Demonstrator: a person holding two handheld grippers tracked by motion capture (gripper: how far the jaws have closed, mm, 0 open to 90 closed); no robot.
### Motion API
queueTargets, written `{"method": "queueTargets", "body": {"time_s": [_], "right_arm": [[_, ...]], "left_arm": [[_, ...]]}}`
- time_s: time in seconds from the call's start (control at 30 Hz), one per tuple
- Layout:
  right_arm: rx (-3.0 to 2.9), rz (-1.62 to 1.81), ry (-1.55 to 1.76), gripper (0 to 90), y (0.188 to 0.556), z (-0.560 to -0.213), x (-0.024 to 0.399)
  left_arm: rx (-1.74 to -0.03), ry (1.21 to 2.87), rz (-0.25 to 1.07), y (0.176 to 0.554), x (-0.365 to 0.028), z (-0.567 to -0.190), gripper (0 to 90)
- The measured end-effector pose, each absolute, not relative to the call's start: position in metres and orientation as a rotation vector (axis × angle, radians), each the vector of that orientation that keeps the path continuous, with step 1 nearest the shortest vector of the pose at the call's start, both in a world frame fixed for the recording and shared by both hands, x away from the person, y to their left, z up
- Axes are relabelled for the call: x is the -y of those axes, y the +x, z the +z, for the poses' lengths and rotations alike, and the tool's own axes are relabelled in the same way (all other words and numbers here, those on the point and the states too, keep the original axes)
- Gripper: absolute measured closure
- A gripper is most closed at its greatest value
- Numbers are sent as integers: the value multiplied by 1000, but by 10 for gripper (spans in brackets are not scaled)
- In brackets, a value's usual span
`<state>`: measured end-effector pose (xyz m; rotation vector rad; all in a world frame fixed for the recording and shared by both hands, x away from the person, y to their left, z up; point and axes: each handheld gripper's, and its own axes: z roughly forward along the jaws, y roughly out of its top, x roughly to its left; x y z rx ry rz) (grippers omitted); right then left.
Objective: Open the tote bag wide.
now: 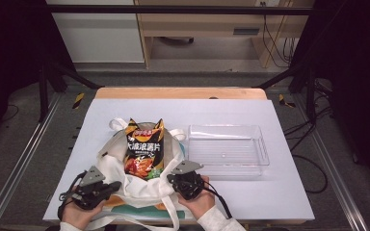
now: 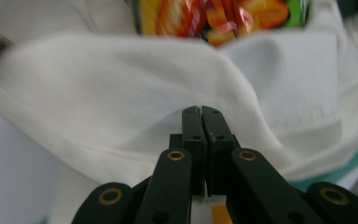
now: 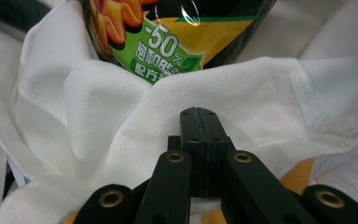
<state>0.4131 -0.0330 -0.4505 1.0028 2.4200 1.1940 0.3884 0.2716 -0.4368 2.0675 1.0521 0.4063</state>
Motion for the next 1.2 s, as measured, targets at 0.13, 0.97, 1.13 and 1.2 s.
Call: {"method": "queueTargets", "body": {"time_s": [0.13,0.97,1.13,1.2], "right_arm": [[-2432,1186,1007,900,413,-455,33],[-2411,1076,1069,900,415,-466,50],[-2409,1063,1056,900,414,-472,48],[-2407,1096,1074,900,415,-475,50]], "left_arm": [[-1034,1986,533,405,-274,-418,895],[-1224,2121,504,426,-301,-460,900],[-1208,2148,513,427,-299,-463,899],[-1203,2165,525,427,-296,-464,899]]}}
